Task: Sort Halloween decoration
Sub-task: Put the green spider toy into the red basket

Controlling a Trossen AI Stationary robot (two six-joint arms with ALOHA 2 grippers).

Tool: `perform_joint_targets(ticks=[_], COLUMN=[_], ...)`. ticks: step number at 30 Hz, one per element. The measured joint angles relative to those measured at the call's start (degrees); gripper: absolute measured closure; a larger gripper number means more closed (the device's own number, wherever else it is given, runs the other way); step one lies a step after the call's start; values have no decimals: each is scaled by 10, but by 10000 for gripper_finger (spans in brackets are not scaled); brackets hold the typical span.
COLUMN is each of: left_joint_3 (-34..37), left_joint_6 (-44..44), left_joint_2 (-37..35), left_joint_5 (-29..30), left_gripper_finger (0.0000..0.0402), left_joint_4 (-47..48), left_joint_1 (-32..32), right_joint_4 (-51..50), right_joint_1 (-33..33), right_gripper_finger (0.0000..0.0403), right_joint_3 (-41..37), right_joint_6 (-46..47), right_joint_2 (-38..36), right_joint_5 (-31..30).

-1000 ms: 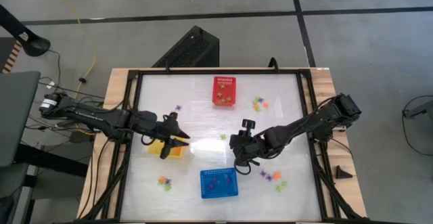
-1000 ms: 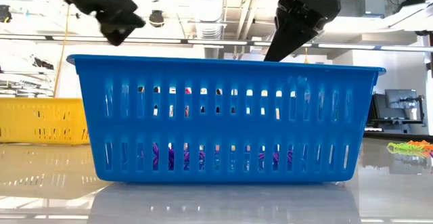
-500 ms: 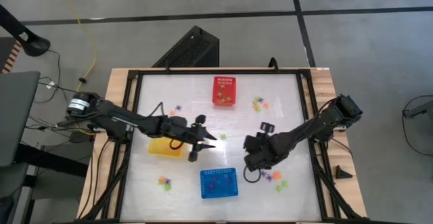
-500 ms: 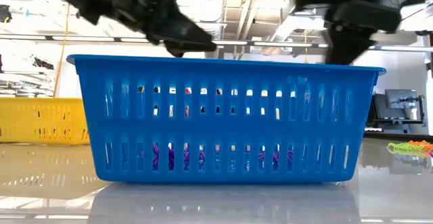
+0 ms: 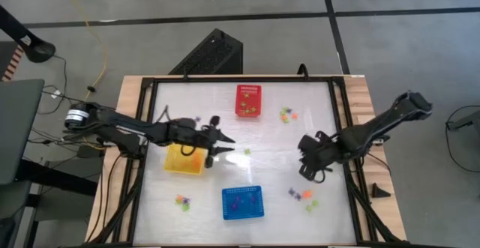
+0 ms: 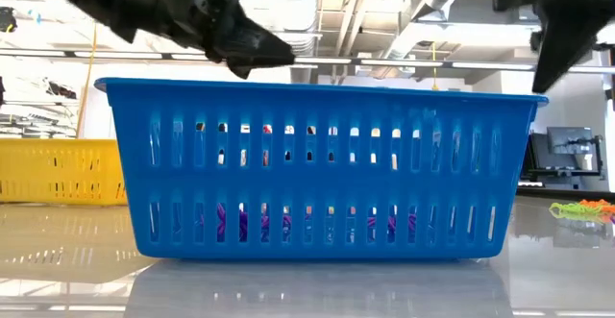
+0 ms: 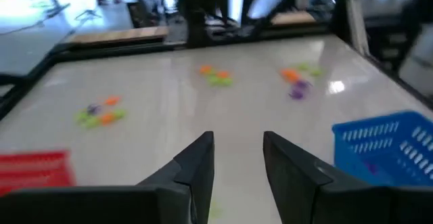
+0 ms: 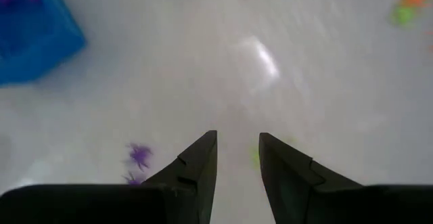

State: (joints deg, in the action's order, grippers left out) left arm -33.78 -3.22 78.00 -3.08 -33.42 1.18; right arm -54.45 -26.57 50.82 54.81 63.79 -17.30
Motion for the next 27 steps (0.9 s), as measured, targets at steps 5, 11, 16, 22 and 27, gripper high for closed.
perform_joint_targets(ticks=[5,11,16,22,27], left_joint_3=[37,50,50,50,50], left_joint_6=[12,-12,-19,-20,-20], left_joint_2=[-81,-128,-131,-131,-131], left_joint_5=[-25,-23,-16,10,10], left_gripper_finger=[294,294,294,294,294], left_joint_4=[-1,29,46,63,64], left_joint_1=[3,18,20,20,20], right_joint_4=[130,76,73,76,80], right_joint_1=[15,55,86,104,106], right_gripper_finger=[262,262,262,262,262], right_joint_3=[-118,-136,-137,-136,-136], right_joint_6=[37,145,217,262,263], right_joint_2=[-56,-17,32,86,129], right_joint_5=[30,46,86,91,98])
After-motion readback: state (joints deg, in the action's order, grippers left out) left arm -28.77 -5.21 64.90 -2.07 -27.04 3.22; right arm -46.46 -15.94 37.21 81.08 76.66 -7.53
